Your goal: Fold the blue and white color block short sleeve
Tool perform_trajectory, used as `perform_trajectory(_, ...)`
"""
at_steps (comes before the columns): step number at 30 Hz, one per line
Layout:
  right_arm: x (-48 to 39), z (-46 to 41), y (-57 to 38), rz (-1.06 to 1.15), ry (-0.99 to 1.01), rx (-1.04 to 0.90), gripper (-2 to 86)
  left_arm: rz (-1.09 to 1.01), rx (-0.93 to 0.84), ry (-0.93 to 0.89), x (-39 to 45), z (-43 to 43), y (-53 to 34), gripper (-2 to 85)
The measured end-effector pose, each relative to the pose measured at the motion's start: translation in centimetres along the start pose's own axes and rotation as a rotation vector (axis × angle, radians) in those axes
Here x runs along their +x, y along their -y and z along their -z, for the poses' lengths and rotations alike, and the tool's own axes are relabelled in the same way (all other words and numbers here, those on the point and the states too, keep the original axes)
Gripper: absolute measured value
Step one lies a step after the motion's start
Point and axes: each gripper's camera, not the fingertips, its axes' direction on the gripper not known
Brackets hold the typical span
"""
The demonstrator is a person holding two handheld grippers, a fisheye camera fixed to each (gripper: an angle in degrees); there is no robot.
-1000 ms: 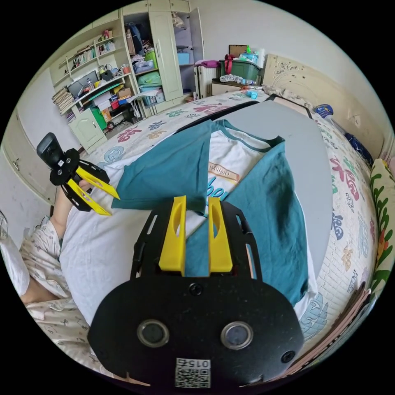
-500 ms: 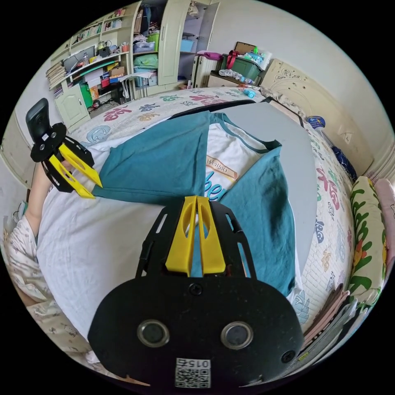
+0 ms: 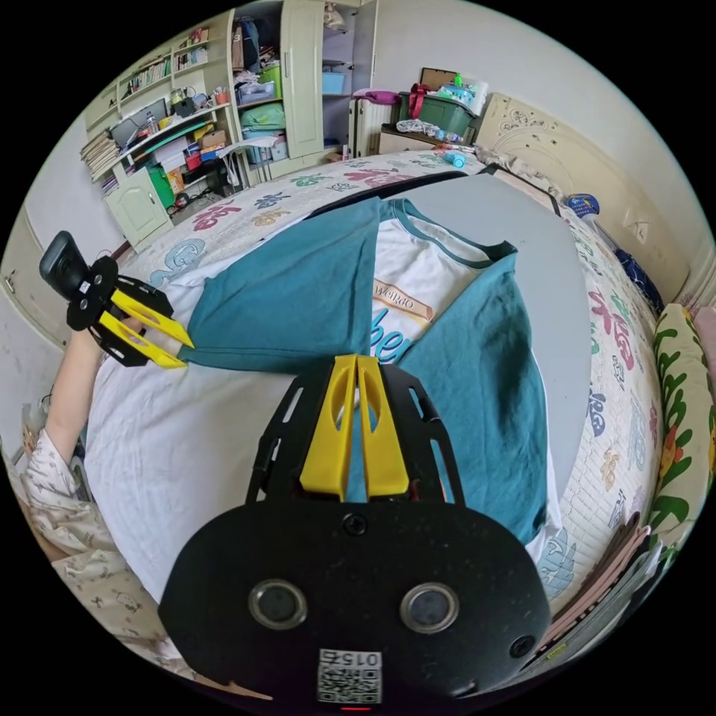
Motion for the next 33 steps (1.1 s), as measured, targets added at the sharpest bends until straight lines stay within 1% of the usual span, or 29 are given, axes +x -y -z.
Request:
perform_trajectory(3, -1.1, 0.3, 0.1, 0.006, -0.014, -0.002, -1.0, 0.041, -0.031, 0.033, 1.4, 0.2, 0.5, 4.1)
perform_trajectory(6, -3.1, 0.5, 0.0, 0.034, -0.074, -0.002, -1.0, 0.074, -0.080, 0.088, 3.2, 0.4, 1.3, 4.6)
perform_trajectory(8, -4.5, 0.6, -0.1, 0.052, -0.111, -0.002, -1.0, 0.102, -0.142, 0.148, 4.9, 0.3, 2.4, 4.9)
perform_trajectory(11, -5.2, 1.0, -0.3, 0.047, -0.108, -0.002, -1.0, 0.110, -0.241, 0.225, 7.2, -0.3, 4.2, 4.7)
perform_trajectory(14, -5.4, 1.5, -0.4, 0.035, -0.086, -0.003, -1.0, 0.147, -0.288, 0.250, 7.9, -0.7, 4.5, 4.4)
perform_trajectory(22, -7.2, 2.9, -1.0, 0.032, -0.084, -0.004, -0.8, 0.200, -0.244, 0.265, 8.5, -0.4, 0.9, 4.0)
perform_trajectory(27, -7.8, 4.2, -1.6, 0.023, -0.064, 0.005, 1.2, 0.212, -0.189, 0.214, 7.2, 0.0, -2.6, 4.1)
perform_trajectory(30, -7.5, 6.3, -2.8, -0.008, -0.059, 0.083, 4.4, 0.221, -0.144, 0.151, 5.6, 0.5, -5.3, 4.8)
perform_trajectory(32, -6.4, 10.1, -4.1, -0.021, -0.017, 0.202, 5.2, 0.180, -0.167, 0.090, 4.1, 1.7, -6.1, 5.9)
perform_trajectory(33, -5.8, 11.3, -4.5, -0.031, 0.006, 0.237, 5.4, 0.174, -0.149, 0.080, 3.7, 2.6, -6.3, 6.2)
